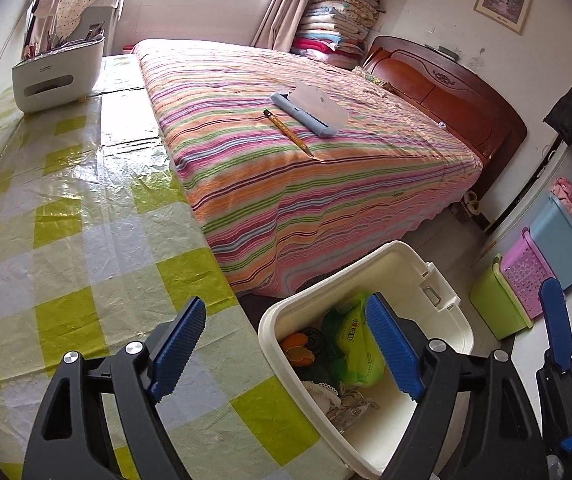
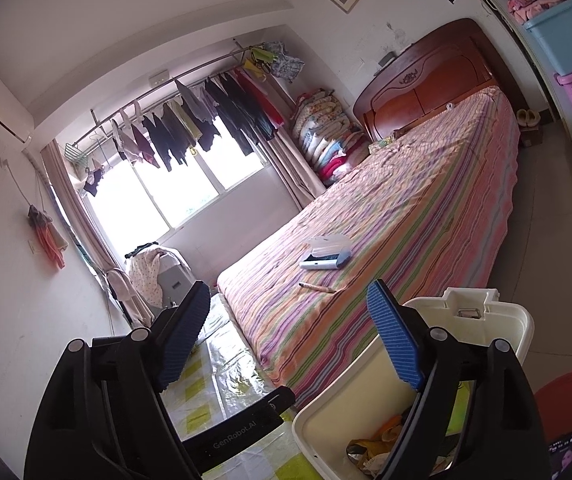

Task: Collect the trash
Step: 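Move both open grippers back over the table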

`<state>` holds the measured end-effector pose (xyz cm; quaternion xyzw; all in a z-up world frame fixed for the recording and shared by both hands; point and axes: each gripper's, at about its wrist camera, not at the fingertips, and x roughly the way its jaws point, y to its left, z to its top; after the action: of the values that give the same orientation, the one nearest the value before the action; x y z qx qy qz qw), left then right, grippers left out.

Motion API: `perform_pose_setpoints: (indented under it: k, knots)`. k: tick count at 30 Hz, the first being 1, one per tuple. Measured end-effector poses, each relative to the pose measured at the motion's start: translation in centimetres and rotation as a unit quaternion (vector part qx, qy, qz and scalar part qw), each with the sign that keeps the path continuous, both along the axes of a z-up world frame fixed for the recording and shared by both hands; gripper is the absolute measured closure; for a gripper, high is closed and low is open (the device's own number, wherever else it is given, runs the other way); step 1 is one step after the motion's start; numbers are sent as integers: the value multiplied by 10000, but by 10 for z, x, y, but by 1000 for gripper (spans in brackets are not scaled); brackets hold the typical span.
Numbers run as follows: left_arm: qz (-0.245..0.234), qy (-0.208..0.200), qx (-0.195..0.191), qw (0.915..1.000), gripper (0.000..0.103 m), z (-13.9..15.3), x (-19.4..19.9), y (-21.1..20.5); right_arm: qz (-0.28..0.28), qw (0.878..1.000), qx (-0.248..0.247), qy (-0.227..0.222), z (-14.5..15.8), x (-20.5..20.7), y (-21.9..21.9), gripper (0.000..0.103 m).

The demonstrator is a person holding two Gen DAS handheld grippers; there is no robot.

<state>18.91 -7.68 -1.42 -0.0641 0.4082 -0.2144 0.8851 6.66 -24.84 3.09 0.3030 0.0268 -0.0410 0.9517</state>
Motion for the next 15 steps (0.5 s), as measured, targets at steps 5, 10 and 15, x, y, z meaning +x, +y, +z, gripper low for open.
perform_pose_setpoints:
  k: [5, 10, 15]
  knots:
    - [353, -186, 315, 9987, 23, 9, -4, 39, 140, 9998, -110, 93, 1, 5, 13, 14]
    - [927, -267, 342, 9947, 23, 21, -6, 100, 339, 9987, -335, 157, 3, 14, 33, 6]
    - [1493, -375, 386, 9873, 23, 27, -12, 163, 892, 9939, -642, 114, 4, 26, 62, 6]
